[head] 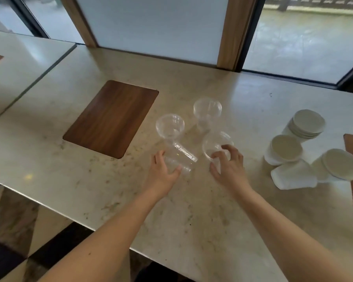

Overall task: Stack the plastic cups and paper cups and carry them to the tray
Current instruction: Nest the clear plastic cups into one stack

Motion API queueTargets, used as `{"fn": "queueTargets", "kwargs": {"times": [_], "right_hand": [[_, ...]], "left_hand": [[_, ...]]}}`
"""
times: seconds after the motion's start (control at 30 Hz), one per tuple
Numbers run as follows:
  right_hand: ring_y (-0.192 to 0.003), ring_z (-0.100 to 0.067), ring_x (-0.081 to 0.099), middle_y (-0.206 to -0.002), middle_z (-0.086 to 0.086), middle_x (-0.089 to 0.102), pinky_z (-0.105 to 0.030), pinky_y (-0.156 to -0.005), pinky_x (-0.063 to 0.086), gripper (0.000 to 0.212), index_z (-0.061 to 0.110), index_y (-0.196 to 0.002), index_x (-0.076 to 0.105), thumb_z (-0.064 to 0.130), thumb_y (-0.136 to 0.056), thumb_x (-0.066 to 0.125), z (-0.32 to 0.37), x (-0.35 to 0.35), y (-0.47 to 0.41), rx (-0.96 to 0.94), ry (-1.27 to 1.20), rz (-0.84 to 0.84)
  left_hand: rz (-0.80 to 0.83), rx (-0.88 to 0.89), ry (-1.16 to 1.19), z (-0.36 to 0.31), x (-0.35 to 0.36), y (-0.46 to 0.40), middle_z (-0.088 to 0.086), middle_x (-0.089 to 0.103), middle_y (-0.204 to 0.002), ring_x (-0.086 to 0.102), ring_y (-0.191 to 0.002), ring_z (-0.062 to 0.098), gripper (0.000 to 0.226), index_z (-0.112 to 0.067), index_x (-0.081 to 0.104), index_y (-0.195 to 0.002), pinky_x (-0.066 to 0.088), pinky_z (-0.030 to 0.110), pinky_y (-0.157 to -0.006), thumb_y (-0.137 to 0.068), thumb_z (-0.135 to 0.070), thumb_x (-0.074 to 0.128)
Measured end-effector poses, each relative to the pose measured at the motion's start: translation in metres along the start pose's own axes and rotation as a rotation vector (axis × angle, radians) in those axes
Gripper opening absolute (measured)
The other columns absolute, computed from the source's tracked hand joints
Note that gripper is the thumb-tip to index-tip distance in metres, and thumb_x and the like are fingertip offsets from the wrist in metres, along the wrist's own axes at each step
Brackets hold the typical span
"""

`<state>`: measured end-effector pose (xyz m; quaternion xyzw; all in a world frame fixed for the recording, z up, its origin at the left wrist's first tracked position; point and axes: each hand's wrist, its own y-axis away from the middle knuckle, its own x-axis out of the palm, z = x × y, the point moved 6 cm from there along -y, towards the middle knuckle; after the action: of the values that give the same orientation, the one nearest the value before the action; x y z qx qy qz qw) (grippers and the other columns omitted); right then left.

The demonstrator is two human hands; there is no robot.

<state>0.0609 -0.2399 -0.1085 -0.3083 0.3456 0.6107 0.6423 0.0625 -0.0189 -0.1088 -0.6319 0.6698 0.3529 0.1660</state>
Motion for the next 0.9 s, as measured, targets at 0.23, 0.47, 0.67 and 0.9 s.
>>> {"fn": "queueTargets", "kwargs": {"times": [0.23,0.47,0.67,0.9], "right_hand": [[-0.112,-0.03,0.054,-0.127,-0.007,0.054,-0.038,-0.083,0.048,0.015,0.019,-0.101,0.069,0.026,-0.088,0.071,0.002,-0.016,0.02,-0.05,0.06,-0.061],[-0.095,-0.03,0.065,-0.12,-0.006,0.061,-0.028,-0.07,0.043,0.017,0.021,-0.088,0.072,0.018,-0.075,0.083,0.019,-0.01,0.036,-0.06,0.064,-0.083],[-0.104,-0.024,0.062,-0.13,0.002,0.054,-0.028,-0.077,0.047,0.017,0.026,-0.093,0.068,0.027,-0.078,0.077,0.026,0.003,0.031,-0.064,-0.006,-0.13],[-0.108,0.004,0.051,-0.145,0.023,0.028,-0.006,-0.074,0.041,0.058,0.032,-0.125,0.034,0.037,-0.082,0.072,0.013,0.017,0.037,-0.003,-0.224,-0.238]], "left_hand": [[-0.067,0.192,0.163,-0.004,-0.003,0.007,-0.006,0.065,-0.088,0.062,-0.075,0.017,0.012,-0.016,0.067,-0.108,0.054,0.035,-0.072,-0.1,-0.022,0.06],[-0.337,0.685,0.077,-0.05,-0.046,0.038,-0.012,0.062,-0.097,0.063,-0.084,0.013,0.018,-0.016,0.075,-0.106,0.051,0.023,-0.076,-0.097,-0.025,0.062],[-0.369,0.851,0.135,-0.067,-0.052,0.032,-0.009,0.062,-0.104,0.064,-0.09,0.014,0.017,-0.016,0.074,-0.107,0.051,0.022,-0.082,-0.1,-0.025,0.061],[-0.162,0.925,-0.001,-0.062,-0.009,0.007,-0.007,0.07,-0.099,0.062,-0.088,0.017,0.014,-0.016,0.076,-0.106,0.051,0.028,-0.08,-0.095,-0.021,0.069]]}}
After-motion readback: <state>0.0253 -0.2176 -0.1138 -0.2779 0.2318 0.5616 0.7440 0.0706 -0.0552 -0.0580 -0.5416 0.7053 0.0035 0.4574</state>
